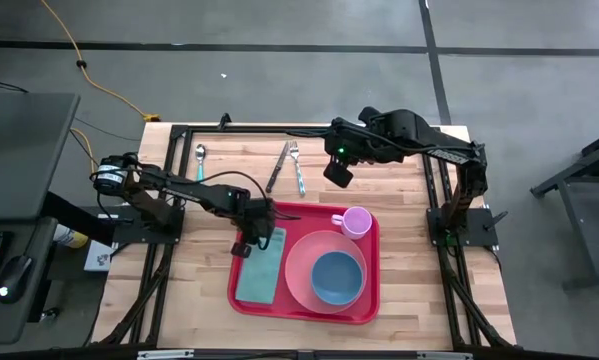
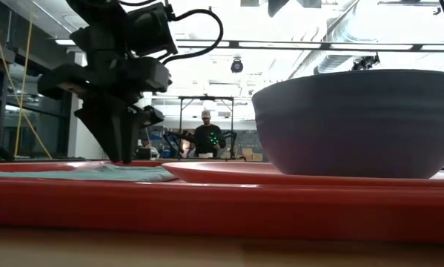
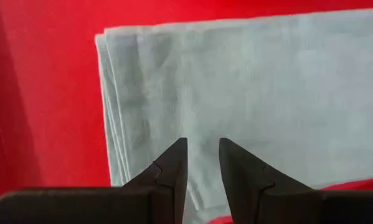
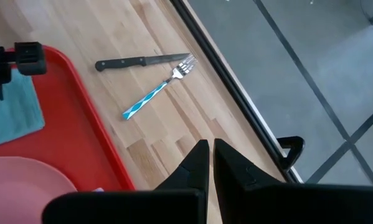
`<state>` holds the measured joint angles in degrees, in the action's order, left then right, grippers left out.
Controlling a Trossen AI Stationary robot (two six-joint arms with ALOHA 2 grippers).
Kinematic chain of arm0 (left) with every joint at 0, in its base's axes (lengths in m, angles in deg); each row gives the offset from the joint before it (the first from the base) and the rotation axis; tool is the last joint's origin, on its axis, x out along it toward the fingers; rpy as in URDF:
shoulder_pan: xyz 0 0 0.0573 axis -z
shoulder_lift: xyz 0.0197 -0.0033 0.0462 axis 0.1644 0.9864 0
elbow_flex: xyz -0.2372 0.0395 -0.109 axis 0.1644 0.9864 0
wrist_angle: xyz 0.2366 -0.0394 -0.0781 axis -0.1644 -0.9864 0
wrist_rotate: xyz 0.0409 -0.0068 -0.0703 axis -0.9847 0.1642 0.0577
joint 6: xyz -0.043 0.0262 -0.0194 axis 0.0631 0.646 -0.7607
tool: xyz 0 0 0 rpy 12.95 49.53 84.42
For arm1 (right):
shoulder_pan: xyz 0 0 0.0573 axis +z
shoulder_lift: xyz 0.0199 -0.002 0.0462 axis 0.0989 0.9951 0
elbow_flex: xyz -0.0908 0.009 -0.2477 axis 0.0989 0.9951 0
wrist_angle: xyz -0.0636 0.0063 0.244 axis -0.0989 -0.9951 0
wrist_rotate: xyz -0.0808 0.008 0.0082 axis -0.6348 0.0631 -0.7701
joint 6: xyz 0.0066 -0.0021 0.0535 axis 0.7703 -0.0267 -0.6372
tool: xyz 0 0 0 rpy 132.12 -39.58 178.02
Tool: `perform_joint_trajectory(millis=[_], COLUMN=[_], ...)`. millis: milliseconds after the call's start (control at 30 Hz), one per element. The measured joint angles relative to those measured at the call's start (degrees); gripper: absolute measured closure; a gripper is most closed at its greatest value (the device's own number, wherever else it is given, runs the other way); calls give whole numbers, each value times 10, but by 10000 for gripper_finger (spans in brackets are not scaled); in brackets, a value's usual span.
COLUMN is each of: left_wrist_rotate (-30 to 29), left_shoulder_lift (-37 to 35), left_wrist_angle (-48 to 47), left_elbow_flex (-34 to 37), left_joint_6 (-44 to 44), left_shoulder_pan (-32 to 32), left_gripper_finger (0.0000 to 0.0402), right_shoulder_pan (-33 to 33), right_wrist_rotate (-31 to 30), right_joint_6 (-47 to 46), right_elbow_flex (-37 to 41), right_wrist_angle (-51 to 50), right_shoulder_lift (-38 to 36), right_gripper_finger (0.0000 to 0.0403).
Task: Set up tray
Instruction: Put the black knife on top of the blue napkin on the red tray
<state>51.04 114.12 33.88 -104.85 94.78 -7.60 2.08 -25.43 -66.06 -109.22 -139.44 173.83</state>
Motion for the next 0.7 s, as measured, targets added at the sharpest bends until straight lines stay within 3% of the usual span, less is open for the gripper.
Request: perform_joint_trajectory(millis=[133,333,567,700], left_wrist_rotate=[-11,-67,-178,-185], left_shoulder_lift=[0,0,-5,-39], left_wrist_angle=[5,-37,-163,-180], left_elbow_flex=[-12,-109,-252,-271], left_joint_6=[13,71,116,121], left_shoulder_pan=[-3,-42,-130,-199], left_gripper_finger=[277,277,277,277], right_shoulder_pan=[3,25,45,60], right_wrist_rotate=[24,23,27,27], right_joint_6=[-2,-15,-36,-48], right_elbow_flex=[0,0,0,0], right_wrist_angle=[0,0,0,0], right_shoulder_lift=[0,0,0,-5], right_gripper_finger=[403,403,403,403])
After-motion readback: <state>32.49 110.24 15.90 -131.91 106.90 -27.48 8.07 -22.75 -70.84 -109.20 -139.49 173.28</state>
